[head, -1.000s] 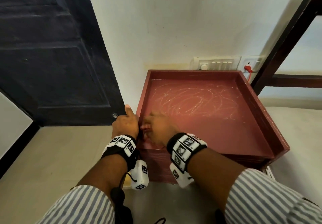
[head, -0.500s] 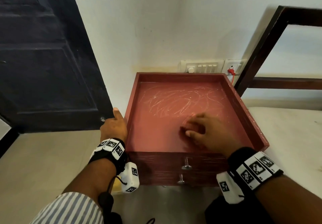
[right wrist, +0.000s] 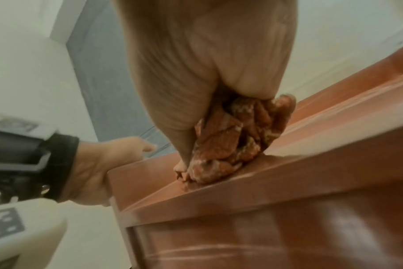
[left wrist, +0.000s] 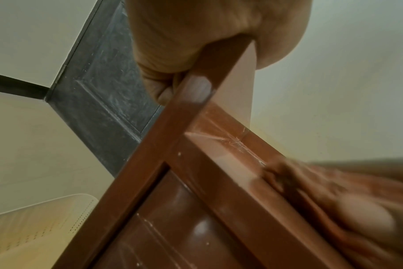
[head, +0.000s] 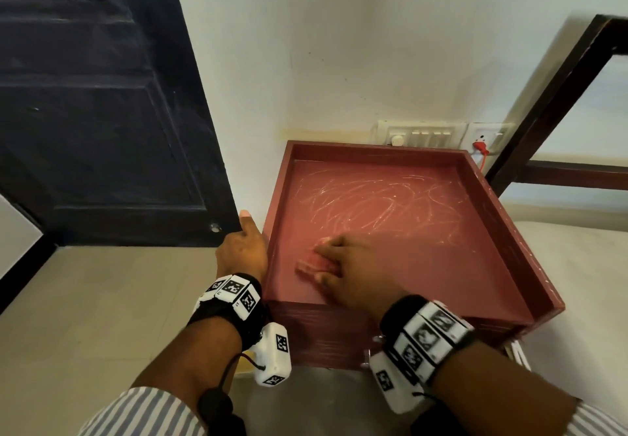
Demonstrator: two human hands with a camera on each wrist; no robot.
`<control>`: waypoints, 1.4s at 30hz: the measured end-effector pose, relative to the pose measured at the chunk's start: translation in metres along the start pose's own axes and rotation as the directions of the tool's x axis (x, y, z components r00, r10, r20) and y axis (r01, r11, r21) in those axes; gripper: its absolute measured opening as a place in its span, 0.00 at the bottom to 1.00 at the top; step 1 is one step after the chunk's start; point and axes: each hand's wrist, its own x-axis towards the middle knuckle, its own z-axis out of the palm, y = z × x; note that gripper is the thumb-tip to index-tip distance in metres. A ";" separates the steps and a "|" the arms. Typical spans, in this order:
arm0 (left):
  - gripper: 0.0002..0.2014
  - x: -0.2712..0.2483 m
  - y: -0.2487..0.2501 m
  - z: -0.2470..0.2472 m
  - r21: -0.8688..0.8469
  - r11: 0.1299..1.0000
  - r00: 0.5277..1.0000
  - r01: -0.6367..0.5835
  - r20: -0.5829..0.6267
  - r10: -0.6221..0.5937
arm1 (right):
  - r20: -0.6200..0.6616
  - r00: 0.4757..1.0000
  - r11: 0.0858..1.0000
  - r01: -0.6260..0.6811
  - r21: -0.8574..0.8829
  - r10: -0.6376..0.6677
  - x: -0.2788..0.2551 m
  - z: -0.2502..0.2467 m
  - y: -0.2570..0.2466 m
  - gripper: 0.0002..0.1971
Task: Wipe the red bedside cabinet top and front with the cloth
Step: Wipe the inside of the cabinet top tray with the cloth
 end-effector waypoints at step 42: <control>0.38 0.000 0.000 0.000 0.012 1.000 1.000 -0.011 -0.028 0.012 | 0.056 0.996 0.984 0.058 0.171 -0.069 0.062 0.025 -0.050 0.07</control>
